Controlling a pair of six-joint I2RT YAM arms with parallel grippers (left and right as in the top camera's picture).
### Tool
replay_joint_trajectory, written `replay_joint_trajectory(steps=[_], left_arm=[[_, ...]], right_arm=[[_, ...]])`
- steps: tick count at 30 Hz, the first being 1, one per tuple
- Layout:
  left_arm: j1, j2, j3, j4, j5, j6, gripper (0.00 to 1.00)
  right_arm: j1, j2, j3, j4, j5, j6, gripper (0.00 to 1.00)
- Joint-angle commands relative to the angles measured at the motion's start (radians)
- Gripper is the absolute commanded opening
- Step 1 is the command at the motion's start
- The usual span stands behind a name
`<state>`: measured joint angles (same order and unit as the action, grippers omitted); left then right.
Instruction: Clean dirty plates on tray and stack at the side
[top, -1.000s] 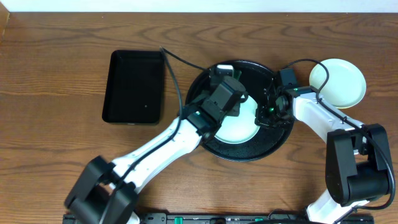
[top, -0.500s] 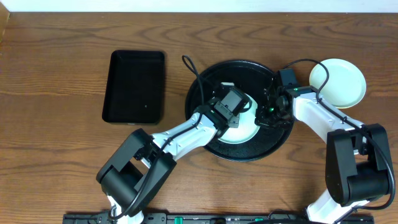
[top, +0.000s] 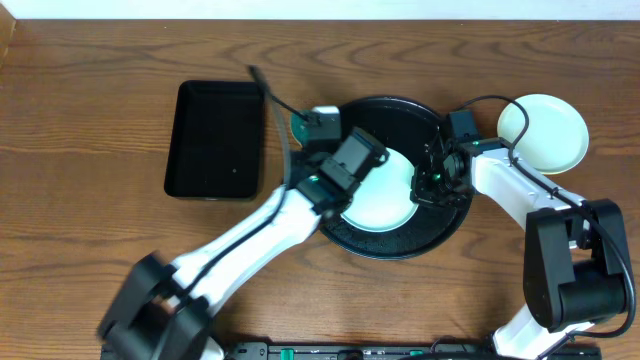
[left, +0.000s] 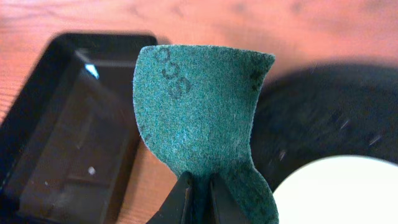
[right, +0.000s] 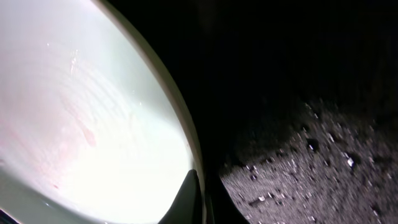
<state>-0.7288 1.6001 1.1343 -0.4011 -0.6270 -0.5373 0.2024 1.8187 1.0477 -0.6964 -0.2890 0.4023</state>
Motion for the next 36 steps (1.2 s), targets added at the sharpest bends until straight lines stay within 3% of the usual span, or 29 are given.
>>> replay_joint_trajectory(steps=[1, 7, 16, 30, 36], left_arm=[[0.054, -0.079, -0.003, -0.011, 0.085, 0.003, 0.07], [0.219, -0.097, -0.003, -0.047, 0.336, -0.019, 0.08], [0.491, -0.090, -0.005, -0.080, 0.492, -0.006, 0.08], [0.589, 0.004, -0.007, -0.080, 0.541, 0.182, 0.08], [0.607, 0.060, -0.007, -0.077, 0.541, 0.193, 0.08]], right_arm=[[-0.002, -0.062, 0.017, -0.029, 0.045, -0.055, 0.01], [-0.002, -0.212, 0.095, -0.102, 0.092, -0.132, 0.01], [0.048, -0.369, 0.264, -0.203, 0.493, -0.310, 0.01], [0.352, -0.407, 0.276, 0.051, 1.212, -0.823, 0.01], [0.488, -0.407, 0.276, 0.223, 1.456, -1.032, 0.01]])
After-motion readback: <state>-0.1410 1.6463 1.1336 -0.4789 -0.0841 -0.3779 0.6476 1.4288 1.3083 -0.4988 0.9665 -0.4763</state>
